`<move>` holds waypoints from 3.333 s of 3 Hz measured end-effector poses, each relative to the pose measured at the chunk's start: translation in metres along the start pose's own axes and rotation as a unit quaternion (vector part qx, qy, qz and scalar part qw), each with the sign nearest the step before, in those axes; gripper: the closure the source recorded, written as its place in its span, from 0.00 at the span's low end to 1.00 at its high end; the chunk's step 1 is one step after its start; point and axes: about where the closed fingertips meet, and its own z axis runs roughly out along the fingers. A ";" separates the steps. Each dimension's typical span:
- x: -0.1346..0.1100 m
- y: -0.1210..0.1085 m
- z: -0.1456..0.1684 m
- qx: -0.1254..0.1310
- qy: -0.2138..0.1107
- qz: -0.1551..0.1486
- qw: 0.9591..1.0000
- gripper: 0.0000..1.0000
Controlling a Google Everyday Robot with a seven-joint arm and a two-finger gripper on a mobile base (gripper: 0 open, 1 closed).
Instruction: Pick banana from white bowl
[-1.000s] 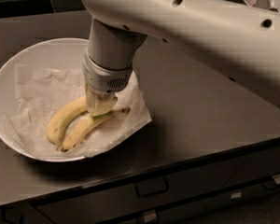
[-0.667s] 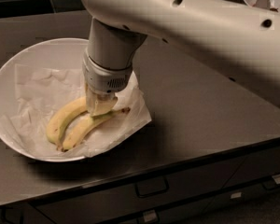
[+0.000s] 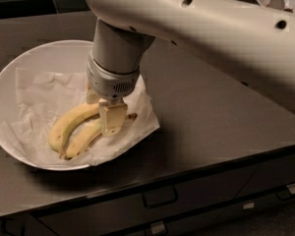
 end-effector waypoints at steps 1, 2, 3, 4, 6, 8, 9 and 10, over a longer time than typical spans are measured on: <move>0.000 0.000 0.000 0.000 0.000 0.000 1.000 0.26; -0.001 0.000 0.000 -0.001 0.000 -0.001 1.000 0.35; -0.001 0.000 0.000 -0.001 0.000 -0.001 1.000 0.43; -0.001 0.000 0.000 -0.001 0.000 -0.001 1.000 0.42; 0.000 0.002 0.005 -0.009 -0.004 0.003 1.000 0.42; 0.004 0.004 0.013 -0.026 -0.009 0.009 1.000 0.42; 0.002 0.005 0.018 -0.047 -0.013 0.004 0.999 0.43; -0.003 0.005 0.025 -0.086 -0.018 -0.013 0.996 0.42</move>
Offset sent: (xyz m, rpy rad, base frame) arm -0.0005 0.0041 -0.0015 -0.0073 0.0090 0.0066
